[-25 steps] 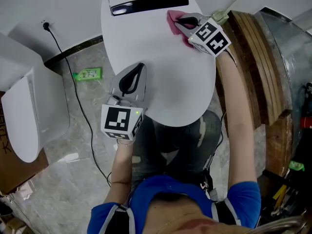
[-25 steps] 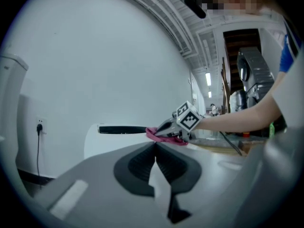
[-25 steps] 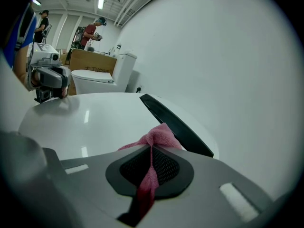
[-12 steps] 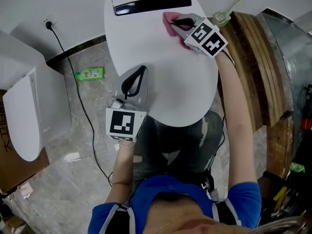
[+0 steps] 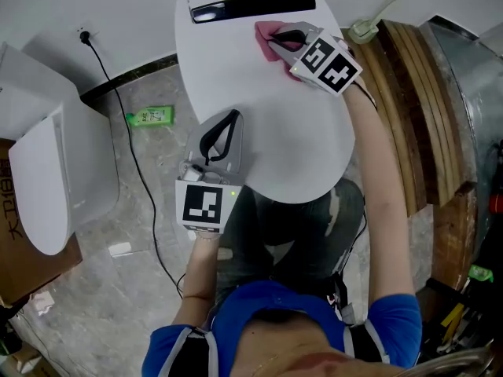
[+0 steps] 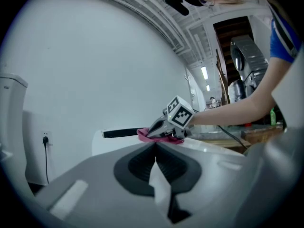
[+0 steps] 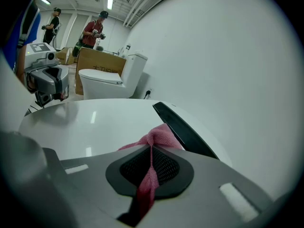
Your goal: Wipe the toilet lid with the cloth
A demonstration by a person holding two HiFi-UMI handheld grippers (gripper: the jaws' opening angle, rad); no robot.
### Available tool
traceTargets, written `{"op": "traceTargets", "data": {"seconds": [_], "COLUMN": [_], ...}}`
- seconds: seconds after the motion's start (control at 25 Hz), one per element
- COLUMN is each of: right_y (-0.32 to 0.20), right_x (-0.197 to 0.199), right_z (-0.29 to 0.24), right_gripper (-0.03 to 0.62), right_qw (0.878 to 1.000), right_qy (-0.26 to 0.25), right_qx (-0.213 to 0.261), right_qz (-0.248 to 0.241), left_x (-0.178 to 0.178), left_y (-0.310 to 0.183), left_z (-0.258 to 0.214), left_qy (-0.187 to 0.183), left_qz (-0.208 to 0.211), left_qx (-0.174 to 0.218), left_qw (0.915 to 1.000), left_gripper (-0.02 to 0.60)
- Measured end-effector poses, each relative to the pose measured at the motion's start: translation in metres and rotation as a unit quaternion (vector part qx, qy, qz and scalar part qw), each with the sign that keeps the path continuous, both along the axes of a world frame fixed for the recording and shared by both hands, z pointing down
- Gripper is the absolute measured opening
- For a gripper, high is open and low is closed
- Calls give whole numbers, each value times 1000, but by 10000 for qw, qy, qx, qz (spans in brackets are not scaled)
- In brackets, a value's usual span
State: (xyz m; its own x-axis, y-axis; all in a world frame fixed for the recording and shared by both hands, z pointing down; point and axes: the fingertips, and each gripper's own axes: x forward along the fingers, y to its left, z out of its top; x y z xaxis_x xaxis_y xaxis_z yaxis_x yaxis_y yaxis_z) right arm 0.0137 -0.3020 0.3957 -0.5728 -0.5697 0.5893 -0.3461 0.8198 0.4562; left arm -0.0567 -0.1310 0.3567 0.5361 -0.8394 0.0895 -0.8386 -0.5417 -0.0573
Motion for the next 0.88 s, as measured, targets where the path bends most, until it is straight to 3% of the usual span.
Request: {"op": "traceTargets", "data": {"seconds": [0.88], "right_y": [15], "right_x": [-52], "right_z": [-1], "right_gripper": [8], "right_qw": [9990], "right_qy": [83], "right_qx": [25], "right_qz": [-444], "left_x": [0], "left_y": [12], "left_z": [22], "left_qy": [-79], "left_qz": [33], "left_qx": [-260], "left_qw": [9996], "left_gripper": [3]}}
